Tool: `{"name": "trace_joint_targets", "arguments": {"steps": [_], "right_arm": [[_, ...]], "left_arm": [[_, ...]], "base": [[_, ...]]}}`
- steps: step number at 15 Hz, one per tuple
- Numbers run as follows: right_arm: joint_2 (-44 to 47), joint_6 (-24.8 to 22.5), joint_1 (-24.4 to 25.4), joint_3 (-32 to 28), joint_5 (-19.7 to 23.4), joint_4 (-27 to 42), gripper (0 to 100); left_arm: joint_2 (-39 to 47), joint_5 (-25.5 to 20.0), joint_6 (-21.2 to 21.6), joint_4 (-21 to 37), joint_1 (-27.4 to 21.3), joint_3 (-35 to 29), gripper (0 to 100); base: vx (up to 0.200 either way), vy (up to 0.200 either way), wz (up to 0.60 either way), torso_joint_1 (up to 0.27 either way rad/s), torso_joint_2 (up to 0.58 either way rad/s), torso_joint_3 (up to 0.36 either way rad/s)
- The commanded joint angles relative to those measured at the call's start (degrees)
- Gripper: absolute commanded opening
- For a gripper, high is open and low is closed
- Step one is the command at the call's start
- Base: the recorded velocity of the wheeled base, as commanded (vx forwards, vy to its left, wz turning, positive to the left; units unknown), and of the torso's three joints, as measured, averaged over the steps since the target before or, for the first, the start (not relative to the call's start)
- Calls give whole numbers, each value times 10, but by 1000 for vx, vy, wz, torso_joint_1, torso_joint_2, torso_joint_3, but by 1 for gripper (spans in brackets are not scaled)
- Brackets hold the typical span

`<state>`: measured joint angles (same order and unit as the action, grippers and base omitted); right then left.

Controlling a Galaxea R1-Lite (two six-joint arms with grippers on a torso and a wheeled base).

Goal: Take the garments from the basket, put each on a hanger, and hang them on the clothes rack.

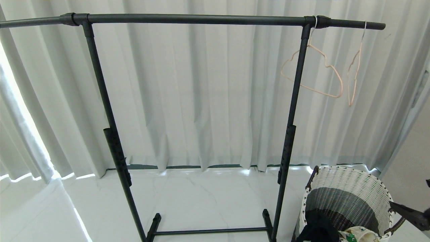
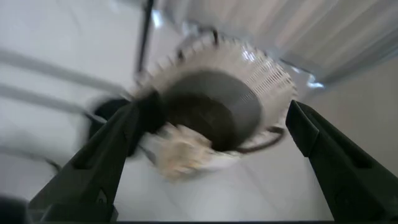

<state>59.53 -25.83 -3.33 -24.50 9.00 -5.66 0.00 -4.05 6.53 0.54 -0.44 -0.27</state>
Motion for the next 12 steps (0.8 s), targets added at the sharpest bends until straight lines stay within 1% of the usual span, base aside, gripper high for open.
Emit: {"name": "trace_joint_targets", "arguments": {"steps": [1,2,3,5,6,9,10,12], "right_arm": [[303,-246,-118,-81,34,-30,100],[332,-278,-118,-78,31,-28,100],[359,-300,-118,-78,26,-29,100],[395,-344,-119,-75,-13,-29,100],[404,-352,-119,-63,-21,-28,100],[422,-367,-98,-33,-10,-28,100],[435,-367,-84,-30,-5,-30,100],[460,-368,-81,-32,-11,-43,100]], "left_arm": [[1,0,1,0,0,0,100],[1,-1,1,0,0,0,100],[1,0,1,0,0,0,100],[1,0,1,0,0,0,100],[1,-1,1,0,0,0,100],[1,-1,2,0,0,0,100],[1,0,3,0,0,0,100],[1,-1,3,0,0,0,100]], "base": [[0,0,0,0,0,0],[0,0,0,0,0,0],[0,0,0,0,0,0],[0,0,0,0,0,0],[0,0,0,0,0,0],[0,0,0,0,0,0],[0,0,0,0,0,0],[0,0,0,0,0,0]]}}
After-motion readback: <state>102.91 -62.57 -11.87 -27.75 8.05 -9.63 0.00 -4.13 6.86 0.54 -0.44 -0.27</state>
